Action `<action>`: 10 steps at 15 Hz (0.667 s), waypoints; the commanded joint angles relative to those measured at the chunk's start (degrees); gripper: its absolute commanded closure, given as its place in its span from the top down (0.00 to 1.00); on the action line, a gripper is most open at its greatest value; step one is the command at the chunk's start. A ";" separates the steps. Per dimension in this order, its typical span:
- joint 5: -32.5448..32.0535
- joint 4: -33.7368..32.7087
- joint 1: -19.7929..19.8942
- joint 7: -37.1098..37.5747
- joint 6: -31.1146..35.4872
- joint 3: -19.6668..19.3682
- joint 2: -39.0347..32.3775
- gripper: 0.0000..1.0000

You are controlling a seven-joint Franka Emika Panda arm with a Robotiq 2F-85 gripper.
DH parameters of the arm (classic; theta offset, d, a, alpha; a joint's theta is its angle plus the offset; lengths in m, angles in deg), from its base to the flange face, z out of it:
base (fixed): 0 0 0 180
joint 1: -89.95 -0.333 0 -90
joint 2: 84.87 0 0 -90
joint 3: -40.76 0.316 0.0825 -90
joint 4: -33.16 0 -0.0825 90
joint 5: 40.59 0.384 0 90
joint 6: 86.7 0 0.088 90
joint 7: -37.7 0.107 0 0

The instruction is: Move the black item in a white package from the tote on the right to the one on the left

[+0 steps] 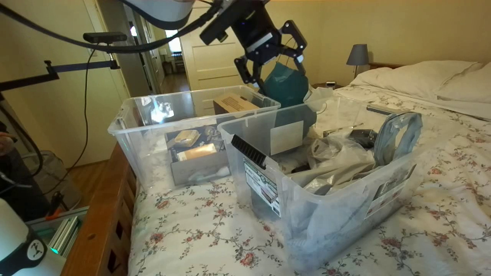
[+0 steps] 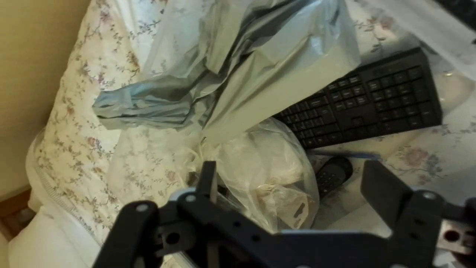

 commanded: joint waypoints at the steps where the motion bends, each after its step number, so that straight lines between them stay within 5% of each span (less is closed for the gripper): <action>1: -1.60 -1.90 0.37 -0.44 0.27 0.03 -1.97 1.00; 7: -2.74 -4.88 0.72 -1.79 0.51 -0.20 -4.91 1.00; 10: -2.83 -5.75 1.41 -9.17 11.93 -0.90 -8.57 1.00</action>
